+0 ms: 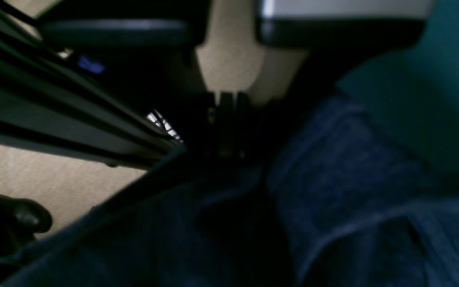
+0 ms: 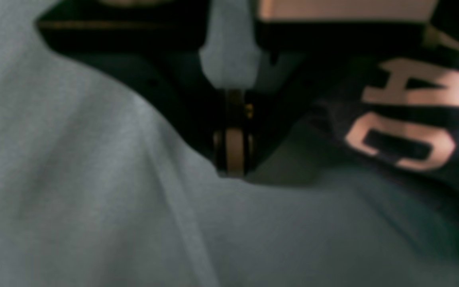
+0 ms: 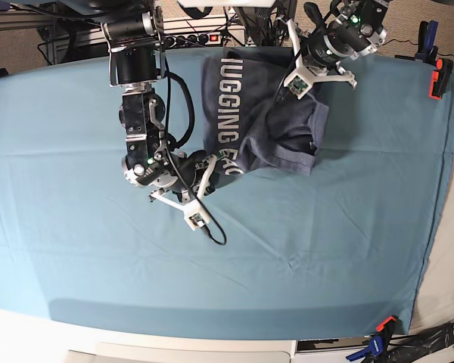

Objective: Fold the T-shirt properly
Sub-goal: 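Hold the stack with both grippers and tug the fabric taut, then lift and rotate the shirt with both grippers, turning the lettering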

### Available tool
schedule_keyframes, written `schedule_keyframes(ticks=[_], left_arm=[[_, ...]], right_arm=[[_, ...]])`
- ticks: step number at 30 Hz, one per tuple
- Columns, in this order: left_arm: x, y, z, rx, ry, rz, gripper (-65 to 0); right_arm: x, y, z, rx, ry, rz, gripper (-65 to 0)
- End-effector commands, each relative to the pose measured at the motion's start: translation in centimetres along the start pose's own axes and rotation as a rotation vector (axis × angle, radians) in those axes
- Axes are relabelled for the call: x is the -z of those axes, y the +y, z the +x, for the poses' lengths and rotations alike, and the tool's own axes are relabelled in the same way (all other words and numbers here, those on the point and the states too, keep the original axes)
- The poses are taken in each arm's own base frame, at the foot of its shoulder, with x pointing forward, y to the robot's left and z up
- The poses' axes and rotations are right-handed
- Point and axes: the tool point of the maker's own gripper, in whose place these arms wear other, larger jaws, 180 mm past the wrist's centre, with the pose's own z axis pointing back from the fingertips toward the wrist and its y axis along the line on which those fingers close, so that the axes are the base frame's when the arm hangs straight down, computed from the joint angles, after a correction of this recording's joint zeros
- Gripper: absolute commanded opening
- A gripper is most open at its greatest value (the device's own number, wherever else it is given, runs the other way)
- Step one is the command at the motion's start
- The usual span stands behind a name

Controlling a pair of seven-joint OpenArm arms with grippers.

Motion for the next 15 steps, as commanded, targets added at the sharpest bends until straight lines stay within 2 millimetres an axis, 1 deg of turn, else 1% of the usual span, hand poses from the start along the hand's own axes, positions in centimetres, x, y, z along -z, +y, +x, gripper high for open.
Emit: schedule_keyframes(ticks=[1, 7, 9, 15], left_arm=[[0.3, 1.1, -0.5, 0.012, 0.029, 0.038, -65.0], [2.3, 3.4, -0.7, 0.009, 0.062, 0.068, -65.0], [2.8, 4.3, -0.4, 0.012, 0.064, 0.082, -65.0], [2.8, 6.8, 1.4, 0.045, 0.069, 0.127, -65.0]], right_arm=[[-0.3, 0.0, 0.5, -0.013, -0.003, 0.01, -65.0], [-0.1, 0.7, -0.7, -0.003, 0.032, 0.035, -65.0], [-0.1, 1.1, -1.3, -0.008, 0.045, 0.044, -65.0], [0.1, 1.8, -3.0, -0.001, 0.083, 0.061, -65.0]])
